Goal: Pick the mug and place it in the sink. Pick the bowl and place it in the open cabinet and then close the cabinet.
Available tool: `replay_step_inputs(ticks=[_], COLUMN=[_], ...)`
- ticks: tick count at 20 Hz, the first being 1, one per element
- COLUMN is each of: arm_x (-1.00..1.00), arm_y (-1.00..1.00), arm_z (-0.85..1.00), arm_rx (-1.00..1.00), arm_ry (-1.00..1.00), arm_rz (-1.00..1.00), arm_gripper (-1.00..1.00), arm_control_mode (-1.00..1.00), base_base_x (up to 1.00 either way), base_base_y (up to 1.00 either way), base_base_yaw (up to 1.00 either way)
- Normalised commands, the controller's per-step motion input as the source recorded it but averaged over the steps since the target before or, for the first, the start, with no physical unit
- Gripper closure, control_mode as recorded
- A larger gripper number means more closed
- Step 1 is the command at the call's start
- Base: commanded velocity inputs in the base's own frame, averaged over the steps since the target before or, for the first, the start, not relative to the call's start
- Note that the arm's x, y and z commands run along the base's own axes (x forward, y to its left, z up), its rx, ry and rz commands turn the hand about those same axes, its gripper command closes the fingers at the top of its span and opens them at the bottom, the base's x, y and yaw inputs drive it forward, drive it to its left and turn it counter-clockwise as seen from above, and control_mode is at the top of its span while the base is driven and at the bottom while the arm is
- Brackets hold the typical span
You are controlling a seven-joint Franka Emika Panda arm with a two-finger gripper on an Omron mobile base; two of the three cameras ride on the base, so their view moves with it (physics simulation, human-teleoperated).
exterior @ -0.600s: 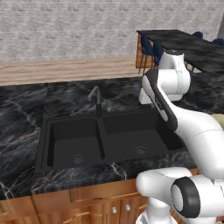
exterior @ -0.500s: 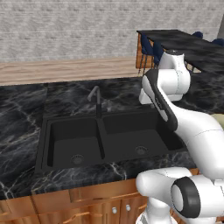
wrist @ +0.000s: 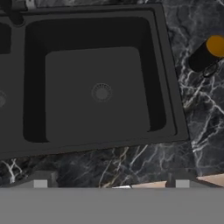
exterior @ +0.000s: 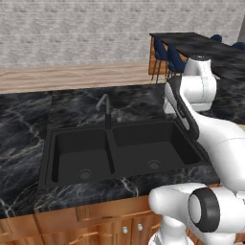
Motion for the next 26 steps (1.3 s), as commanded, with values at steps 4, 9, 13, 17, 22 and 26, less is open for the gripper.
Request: replay_step_inputs(ticks=[4, 9, 13, 17, 22, 26], arm_x=[0.17, 0.28, 0.47, 0.45, 0.45, 0.46], arm_y=[-0.67, -0.76, -0.99, -0.82, -0.61, -0.58], arm_z=[-0.18, -0.34, -0.58, -0.64, -0.55, -0.13], arm_rx=[-0.01, -0.03, 0.0, -0.01, 0.01, 0.01], arm_ry=[0.1, 0.03, 0.02, 0.04, 0.0, 0.0], arm_rz=[-0.04, 0.0, 0.0, -0.08, -0.17, -0.1], arm_gripper=[-1.0, -1.0, -1.0, -1.0, -1.0, -1.0], arm_control_mode=[-1.0, -1.0, -1.0, -1.0, -1.0, -1.0], base_base_x=[0.0, 0.0, 0.0, 0.0, 0.0, 0.0], base_base_y=[0.0, 0.0, 0.0, 0.0, 0.0, 0.0], base_base_yaw=[0.0, 0.0, 0.0, 0.0, 0.0, 0.0])
